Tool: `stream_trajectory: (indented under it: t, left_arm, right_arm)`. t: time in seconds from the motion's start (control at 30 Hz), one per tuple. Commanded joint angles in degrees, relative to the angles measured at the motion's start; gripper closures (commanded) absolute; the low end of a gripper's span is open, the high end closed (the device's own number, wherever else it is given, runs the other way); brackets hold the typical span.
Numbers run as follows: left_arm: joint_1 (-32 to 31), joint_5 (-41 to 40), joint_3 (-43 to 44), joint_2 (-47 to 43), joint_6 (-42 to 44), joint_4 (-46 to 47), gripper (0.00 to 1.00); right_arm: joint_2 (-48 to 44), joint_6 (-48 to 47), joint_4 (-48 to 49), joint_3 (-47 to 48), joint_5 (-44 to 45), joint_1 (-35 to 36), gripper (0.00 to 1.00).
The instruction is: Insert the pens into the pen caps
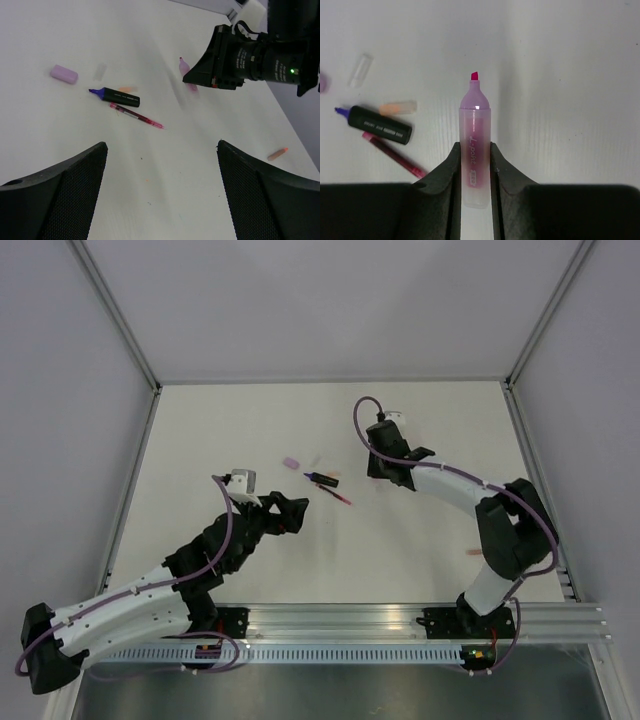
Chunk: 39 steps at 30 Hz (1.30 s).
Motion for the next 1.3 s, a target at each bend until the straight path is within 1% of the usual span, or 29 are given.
stream_trajectory:
  t: [0.0, 0.03, 0.07, 0.1, 0.17, 0.2, 0.27, 0.3, 0.4, 0.47, 0.63, 0.77, 0.83, 0.97, 1.1, 1.2, 1.27]
  left_arm:
    - [2.5, 8.1, 5.7, 3.1, -5.3, -1.2, 0.05]
    - [3.6, 8.8, 6.8, 4.5, -5.7, -1.7, 0.05]
    - [4.2, 10.7, 9.2, 7.8, -6.0, -2.5, 0.06]
    - [4.9, 11.9, 10.7, 9.4, -6.3, -4.3, 0.06]
    - [7.5, 15.4, 13.9, 12.4, -7.9, -4.9, 0.07]
    - [8.5, 18.9, 14.7, 13.5, -8.4, -4.9, 0.08]
    - [10.9, 22.2, 16.7, 16.1, -8.5, -3.8, 0.11]
    - [11.4, 24.5, 17.2, 16.7, -7.9, -3.4, 0.17]
    - [13.0, 25.3, 18.2, 17.6, -7.2, -3.2, 0.22]
    - [13.9, 25.1, 17.9, 17.4, -7.3, -3.1, 0.22]
    - [14.3, 27.7, 15.6, 17.0, -7.1, 1.1, 0.22]
    - [14.4, 26.5, 14.7, 18.5, -7.6, 2.0, 0.24]
    - [14.3, 26.6, 14.4, 18.9, -7.7, 2.7, 0.24]
    - [14.4, 28.4, 13.8, 19.8, -8.6, 3.9, 0.29]
    - [14.3, 28.4, 12.9, 20.4, -9.7, 5.4, 0.3]
    - [14.3, 28.9, 12.2, 20.5, -9.7, 6.7, 0.33]
    - [14.3, 29.2, 12.0, 20.5, -9.8, 7.3, 0.39]
  right_arm:
    - [-8.2, -0.8, 8.9, -7.9, -6.3, 0.1, 1.0]
    - [-9.7, -0.6, 11.8, -9.5, -7.4, 0.1, 1.0]
    - [-12.6, 0.4, 13.6, -12.8, -9.6, 0.2, 1.0]
    - [-13.9, 0.8, 15.1, -14.3, -11.2, 0.3, 1.0]
    - [-17.9, 2.1, 20.3, -16.6, -15.3, 1.0, 1.0]
    - [-19.2, 2.6, 21.5, -18.2, -16.2, 1.6, 1.0]
    - [-23.2, 2.8, 24.0, -19.4, -16.6, 4.2, 1.0]
    - [-24.5, 2.4, 24.6, -20.4, -16.3, 5.3, 1.0]
    - [-28.7, 2.5, 27.5, -22.8, -15.4, 9.3, 1.0]
    - [-30.5, 3.4, 30.3, -23.8, -15.2, 10.8, 1.0]
    - [-30.9, 5.0, 33.0, -24.5, -16.1, 14.5, 1.0]
    - [-31.2, 5.9, 34.6, -25.0, -16.4, 16.8, 1.0]
    - [-31.4, 5.8, 34.6, -24.8, -16.4, 17.5, 1.0]
    - [-32.5, 5.8, 34.9, -25.3, -15.0, 18.9, 1.0]
    - [-32.9, 5.8, 35.0, -25.4, -15.1, 19.4, 1.0]
    - [-32.8, 5.8, 35.5, -25.5, -15.3, 19.9, 1.0]
    - [-32.5, 5.9, 35.9, -25.5, -15.2, 20.3, 1.0]
